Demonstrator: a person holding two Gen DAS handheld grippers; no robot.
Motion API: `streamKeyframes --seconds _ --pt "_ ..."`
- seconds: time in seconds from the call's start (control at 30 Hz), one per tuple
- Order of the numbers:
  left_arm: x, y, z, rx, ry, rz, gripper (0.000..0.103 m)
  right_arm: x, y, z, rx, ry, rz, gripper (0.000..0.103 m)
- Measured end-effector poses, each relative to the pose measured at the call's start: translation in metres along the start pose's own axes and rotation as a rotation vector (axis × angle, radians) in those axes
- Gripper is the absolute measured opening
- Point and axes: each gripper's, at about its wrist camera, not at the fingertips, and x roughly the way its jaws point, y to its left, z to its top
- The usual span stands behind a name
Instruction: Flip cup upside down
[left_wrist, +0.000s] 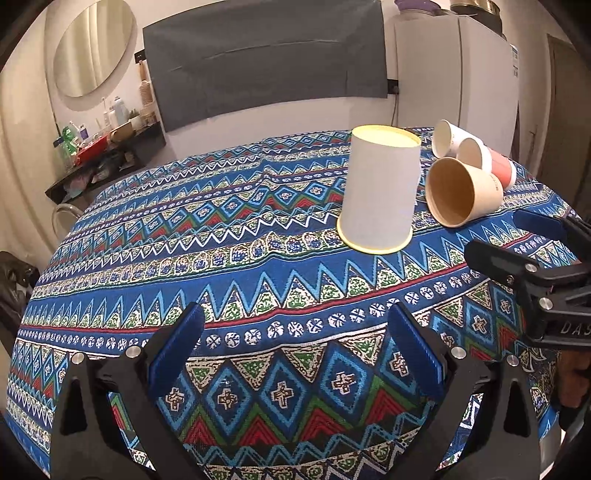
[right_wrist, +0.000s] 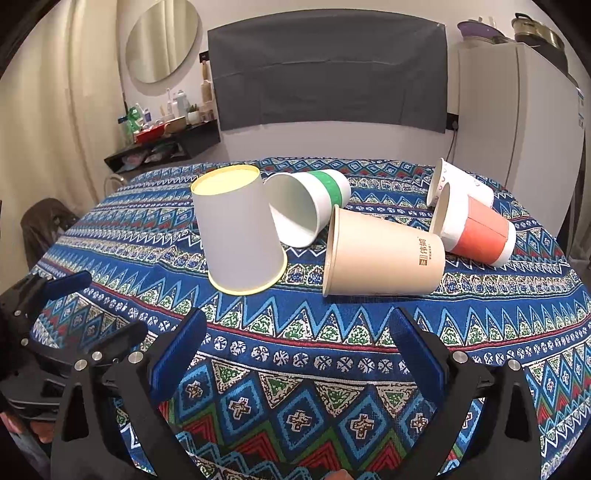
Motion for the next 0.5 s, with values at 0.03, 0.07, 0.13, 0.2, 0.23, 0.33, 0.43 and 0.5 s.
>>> streamKeyframes --seconds 0.03,0.07,0.13,0.2,0.23,0.33,0.43,0.5 --pt "0.0011 0.0013 0.0012 -0.010 0.004 -0.005 0.097 -0.0003 -0.0001 0.0002 0.001 -0.002 -0.001 0.095" --pt "0.0026 0.0035 0.0015 -0.023 0.011 -0.008 0.097 -0.0006 -0.0004 0.0001 0.003 -0.005 -0.001 0.095" --pt "0.0040 0.0061 0.0020 -0.043 0.020 -0.013 0.097 -0.0017 -0.0001 -0.0002 0.005 -0.008 0.000 0.095" --pt "0.0046 0.0097 0.0022 -0.055 0.024 -0.022 0.097 -0.0019 0.0000 -0.0007 0.006 -0.008 0.001 0.095" --pt "0.0051 0.0103 0.0015 -0.056 0.025 -0.021 0.097 -0.0018 0.0000 -0.0007 0.005 -0.007 0.001 0.095" --pt "0.0041 0.0094 0.0009 -0.052 0.023 -0.020 0.097 -0.0023 0.0000 -0.0008 0.005 -0.009 0.001 0.095" --pt "0.0043 0.0090 0.0004 -0.049 0.025 -0.020 0.097 -0.0027 0.0002 -0.0010 0.005 -0.012 0.000 0.095" --pt "0.0048 0.0092 0.0005 -0.051 0.027 -0.023 0.097 -0.0024 0.0003 -0.0007 0.004 -0.010 0.001 0.095"
